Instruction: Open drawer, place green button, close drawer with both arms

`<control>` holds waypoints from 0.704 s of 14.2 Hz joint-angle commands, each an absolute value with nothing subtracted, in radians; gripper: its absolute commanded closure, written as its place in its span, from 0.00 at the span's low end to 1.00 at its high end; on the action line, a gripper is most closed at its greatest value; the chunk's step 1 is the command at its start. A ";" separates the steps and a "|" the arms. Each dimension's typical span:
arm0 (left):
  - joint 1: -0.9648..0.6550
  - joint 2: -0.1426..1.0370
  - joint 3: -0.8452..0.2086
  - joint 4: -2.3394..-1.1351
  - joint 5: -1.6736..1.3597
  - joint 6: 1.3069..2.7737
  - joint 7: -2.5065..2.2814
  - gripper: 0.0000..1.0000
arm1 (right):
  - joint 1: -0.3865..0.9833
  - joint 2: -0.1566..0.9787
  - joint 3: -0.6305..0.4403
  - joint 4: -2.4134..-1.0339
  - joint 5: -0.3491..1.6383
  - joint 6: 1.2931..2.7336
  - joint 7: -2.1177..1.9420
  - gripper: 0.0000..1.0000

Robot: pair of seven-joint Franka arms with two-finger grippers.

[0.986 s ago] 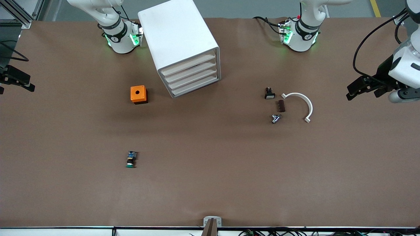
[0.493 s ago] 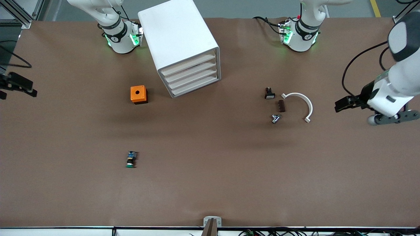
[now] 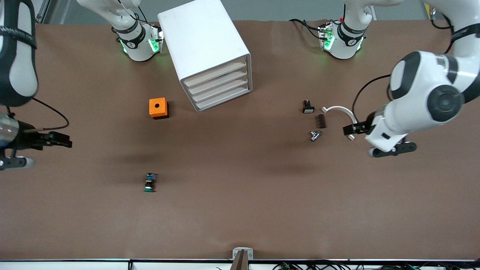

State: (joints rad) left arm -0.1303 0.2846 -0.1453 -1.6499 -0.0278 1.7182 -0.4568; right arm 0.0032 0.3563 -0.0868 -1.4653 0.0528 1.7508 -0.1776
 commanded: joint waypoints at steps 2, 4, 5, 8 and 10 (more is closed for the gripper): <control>-0.190 0.389 -0.156 -1.527 -0.128 1.698 -0.664 0.00 | 0.055 0.438 -0.084 -1.451 0.129 1.860 -0.117 0.00; -0.225 0.451 -0.158 -1.474 -0.230 1.697 -0.802 0.00 | 0.087 0.491 -0.084 -1.456 0.135 1.945 -0.106 0.00; -0.244 0.475 -0.158 -1.460 -0.267 1.697 -0.878 0.00 | 0.104 0.512 -0.084 -1.463 0.135 1.978 -0.066 0.00; -0.308 0.569 -0.158 -1.401 -0.371 1.698 -1.172 0.00 | 0.166 0.569 -0.084 -1.499 0.135 2.100 0.049 0.00; -0.333 0.632 -0.158 -1.371 -0.448 1.697 -1.366 0.00 | 0.189 0.627 -0.084 -1.499 0.135 2.160 0.095 0.00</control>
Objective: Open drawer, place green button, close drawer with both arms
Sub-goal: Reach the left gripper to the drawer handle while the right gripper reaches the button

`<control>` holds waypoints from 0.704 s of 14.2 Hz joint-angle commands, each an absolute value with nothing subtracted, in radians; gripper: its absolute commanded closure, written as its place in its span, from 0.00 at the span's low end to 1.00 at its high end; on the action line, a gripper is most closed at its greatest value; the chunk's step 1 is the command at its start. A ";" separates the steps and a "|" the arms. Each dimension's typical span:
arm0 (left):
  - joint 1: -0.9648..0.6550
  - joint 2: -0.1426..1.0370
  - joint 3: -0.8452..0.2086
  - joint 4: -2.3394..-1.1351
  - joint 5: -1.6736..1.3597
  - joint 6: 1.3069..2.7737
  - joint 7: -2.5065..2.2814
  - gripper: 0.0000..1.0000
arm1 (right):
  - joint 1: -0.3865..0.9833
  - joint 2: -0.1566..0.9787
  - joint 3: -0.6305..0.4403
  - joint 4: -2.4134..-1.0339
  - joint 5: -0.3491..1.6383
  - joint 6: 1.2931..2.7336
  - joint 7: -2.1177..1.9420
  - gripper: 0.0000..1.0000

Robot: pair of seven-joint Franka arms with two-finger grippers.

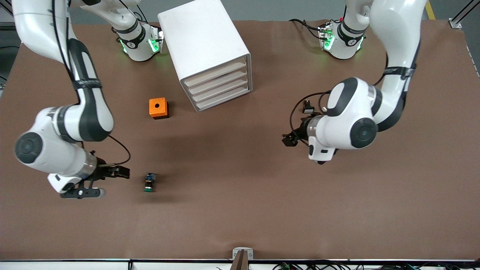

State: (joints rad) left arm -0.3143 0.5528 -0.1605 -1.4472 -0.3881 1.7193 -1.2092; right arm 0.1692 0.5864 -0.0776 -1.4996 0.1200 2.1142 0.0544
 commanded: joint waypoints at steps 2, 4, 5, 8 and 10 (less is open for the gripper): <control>-0.362 0.687 -0.160 -1.345 -0.506 1.698 -1.532 0.00 | 0.207 0.664 -0.084 -1.502 0.135 2.209 0.095 0.00; -0.388 0.745 -0.161 -1.327 -0.584 1.698 -1.676 0.00 | 0.219 0.687 -0.083 -1.505 0.135 2.227 0.095 0.00; -0.399 0.768 -0.161 -1.324 -0.619 1.697 -1.733 0.00 | 0.221 0.695 -0.083 -1.517 0.135 2.243 0.095 0.00; -0.433 0.853 -0.164 -1.299 -0.693 1.681 -1.895 0.00 | 0.235 0.698 -0.083 -1.606 0.135 2.362 0.097 0.00; -0.437 0.899 -0.181 -1.284 -0.751 1.648 -1.971 0.00 | 0.241 0.709 -0.081 -1.629 0.137 2.393 0.104 0.00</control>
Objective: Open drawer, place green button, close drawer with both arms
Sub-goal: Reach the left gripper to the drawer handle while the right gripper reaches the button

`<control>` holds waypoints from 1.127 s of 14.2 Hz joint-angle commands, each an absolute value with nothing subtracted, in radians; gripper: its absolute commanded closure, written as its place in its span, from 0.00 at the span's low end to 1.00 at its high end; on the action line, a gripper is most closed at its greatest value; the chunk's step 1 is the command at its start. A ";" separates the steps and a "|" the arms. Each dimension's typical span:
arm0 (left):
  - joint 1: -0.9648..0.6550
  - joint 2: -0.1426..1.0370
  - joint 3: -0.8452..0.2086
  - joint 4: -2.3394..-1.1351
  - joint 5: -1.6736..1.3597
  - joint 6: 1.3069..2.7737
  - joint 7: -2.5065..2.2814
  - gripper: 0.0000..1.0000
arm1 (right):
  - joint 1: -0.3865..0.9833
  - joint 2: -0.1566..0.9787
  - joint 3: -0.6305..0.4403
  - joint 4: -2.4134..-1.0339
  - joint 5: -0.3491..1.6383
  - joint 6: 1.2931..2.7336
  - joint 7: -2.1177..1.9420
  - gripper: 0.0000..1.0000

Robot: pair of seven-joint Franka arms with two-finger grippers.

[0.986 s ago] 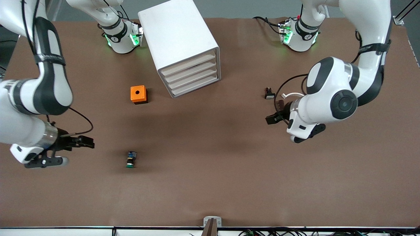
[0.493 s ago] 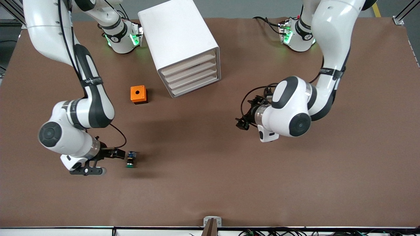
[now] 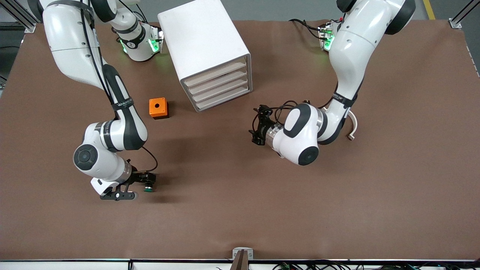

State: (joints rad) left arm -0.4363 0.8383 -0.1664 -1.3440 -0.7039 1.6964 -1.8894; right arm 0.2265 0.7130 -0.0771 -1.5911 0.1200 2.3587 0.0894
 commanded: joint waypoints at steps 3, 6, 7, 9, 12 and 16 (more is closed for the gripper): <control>-0.437 0.942 -0.210 -1.284 -0.831 1.611 -2.077 0.00 | 0.244 0.727 -0.083 -1.626 0.144 2.396 0.113 0.02; -0.437 0.983 -0.210 -1.287 -0.937 1.563 -2.190 0.01 | 0.247 0.752 -0.083 -1.623 0.178 2.408 0.117 0.03; -0.437 0.992 -0.209 -1.287 -0.965 1.552 -2.212 0.01 | 0.248 0.761 -0.083 -1.621 0.178 2.411 0.117 0.03; -0.437 1.006 -0.210 -1.290 -0.982 1.545 -2.235 0.07 | 0.250 0.767 -0.083 -1.618 0.178 2.411 0.120 0.05; -0.445 1.031 -0.210 -1.299 -1.041 1.502 -2.266 0.22 | 0.259 0.781 -0.083 -1.600 0.170 2.402 0.129 0.24; -0.477 1.046 -0.210 -1.304 -1.057 1.494 -2.287 0.28 | 0.259 0.781 -0.084 -1.594 0.161 2.395 0.126 0.93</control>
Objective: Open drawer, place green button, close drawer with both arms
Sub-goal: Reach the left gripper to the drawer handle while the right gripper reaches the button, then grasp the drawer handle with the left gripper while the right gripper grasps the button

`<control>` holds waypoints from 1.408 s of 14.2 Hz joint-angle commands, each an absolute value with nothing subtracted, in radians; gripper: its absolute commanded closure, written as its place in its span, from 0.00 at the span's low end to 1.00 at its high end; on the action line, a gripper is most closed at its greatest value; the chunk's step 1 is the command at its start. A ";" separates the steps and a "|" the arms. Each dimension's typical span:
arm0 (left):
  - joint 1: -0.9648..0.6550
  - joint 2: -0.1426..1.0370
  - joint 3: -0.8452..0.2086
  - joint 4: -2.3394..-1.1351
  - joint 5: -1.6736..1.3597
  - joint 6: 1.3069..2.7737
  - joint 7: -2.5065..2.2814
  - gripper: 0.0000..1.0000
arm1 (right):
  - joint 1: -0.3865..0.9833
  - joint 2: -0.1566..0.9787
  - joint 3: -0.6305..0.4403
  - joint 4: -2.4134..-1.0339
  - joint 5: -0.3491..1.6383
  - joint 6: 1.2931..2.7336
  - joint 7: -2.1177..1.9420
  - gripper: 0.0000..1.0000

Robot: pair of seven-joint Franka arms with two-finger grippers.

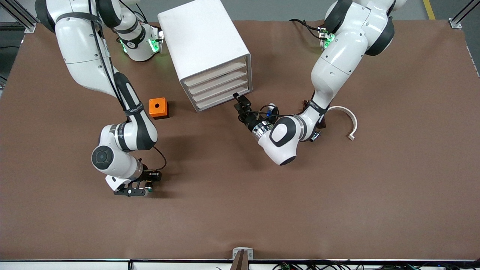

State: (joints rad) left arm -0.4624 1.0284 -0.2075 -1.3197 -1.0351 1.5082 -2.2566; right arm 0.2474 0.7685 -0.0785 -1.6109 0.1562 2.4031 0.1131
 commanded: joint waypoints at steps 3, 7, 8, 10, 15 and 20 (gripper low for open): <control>-0.492 1.069 -0.209 -1.304 -1.057 1.494 -2.313 0.32 | 0.258 0.770 -0.089 -1.568 0.161 2.317 0.133 1.00; -0.515 1.074 -0.209 -1.305 -1.055 1.494 -2.313 0.38 | 0.255 0.706 -0.089 -1.549 0.164 2.174 0.288 1.00; -0.523 1.078 -0.209 -1.307 -1.055 1.494 -2.313 0.41 | 0.258 0.687 -0.090 -1.548 0.164 2.143 0.317 1.00; -0.544 1.081 -0.209 -1.307 -1.054 1.491 -2.313 0.46 | 0.256 0.658 -0.089 -1.551 0.166 2.112 0.359 1.00; -0.594 1.081 -0.209 -1.318 -1.046 1.465 -2.312 0.60 | 0.291 0.592 -0.092 -1.552 0.157 2.019 0.564 1.00; -0.598 1.081 -0.207 -1.322 -1.045 1.459 -2.315 0.81 | 0.331 0.557 -0.087 -1.554 0.094 1.962 0.727 1.00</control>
